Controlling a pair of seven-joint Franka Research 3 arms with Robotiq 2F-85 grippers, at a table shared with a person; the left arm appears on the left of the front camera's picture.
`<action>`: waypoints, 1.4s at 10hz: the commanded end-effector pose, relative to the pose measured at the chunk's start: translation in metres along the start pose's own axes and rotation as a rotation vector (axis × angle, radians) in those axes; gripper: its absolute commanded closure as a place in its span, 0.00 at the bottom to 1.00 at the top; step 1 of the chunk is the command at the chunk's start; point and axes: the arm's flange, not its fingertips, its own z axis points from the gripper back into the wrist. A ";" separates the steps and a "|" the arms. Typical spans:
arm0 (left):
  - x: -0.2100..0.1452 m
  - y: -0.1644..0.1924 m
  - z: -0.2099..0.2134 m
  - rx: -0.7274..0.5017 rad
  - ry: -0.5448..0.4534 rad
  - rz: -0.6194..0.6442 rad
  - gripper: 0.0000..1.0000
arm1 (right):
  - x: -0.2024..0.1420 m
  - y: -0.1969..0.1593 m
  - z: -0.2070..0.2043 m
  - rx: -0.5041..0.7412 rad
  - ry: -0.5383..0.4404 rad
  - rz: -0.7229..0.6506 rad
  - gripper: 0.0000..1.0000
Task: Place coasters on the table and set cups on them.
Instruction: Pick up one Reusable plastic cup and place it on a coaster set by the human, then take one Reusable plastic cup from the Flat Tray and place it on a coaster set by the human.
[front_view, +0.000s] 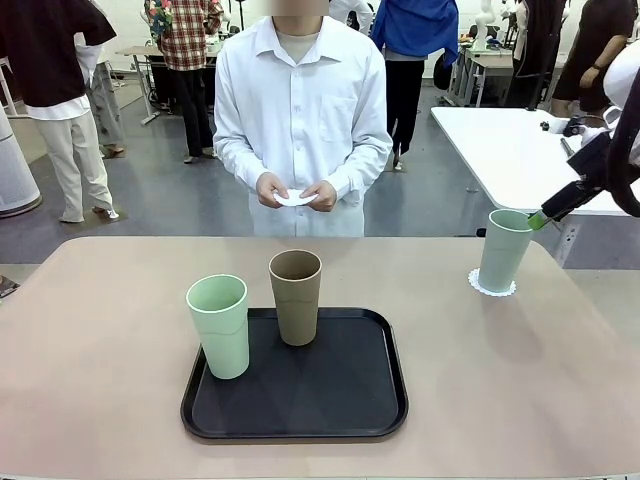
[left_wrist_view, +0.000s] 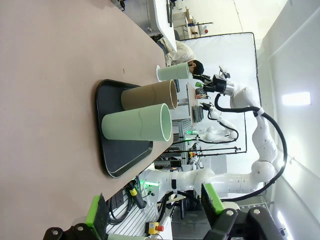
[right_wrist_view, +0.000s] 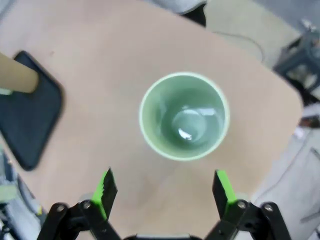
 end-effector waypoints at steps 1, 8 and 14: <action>0.000 0.000 0.002 -0.019 -0.008 -0.012 0.00 | 0.004 0.029 -0.006 -0.072 0.131 -0.058 0.00; 0.000 0.000 0.002 -0.019 -0.008 -0.012 0.00 | 0.014 0.061 -0.003 -0.179 0.190 -0.092 0.00; 0.000 0.000 0.002 -0.019 -0.008 -0.012 0.00 | 0.014 0.061 -0.003 -0.179 0.190 -0.092 0.00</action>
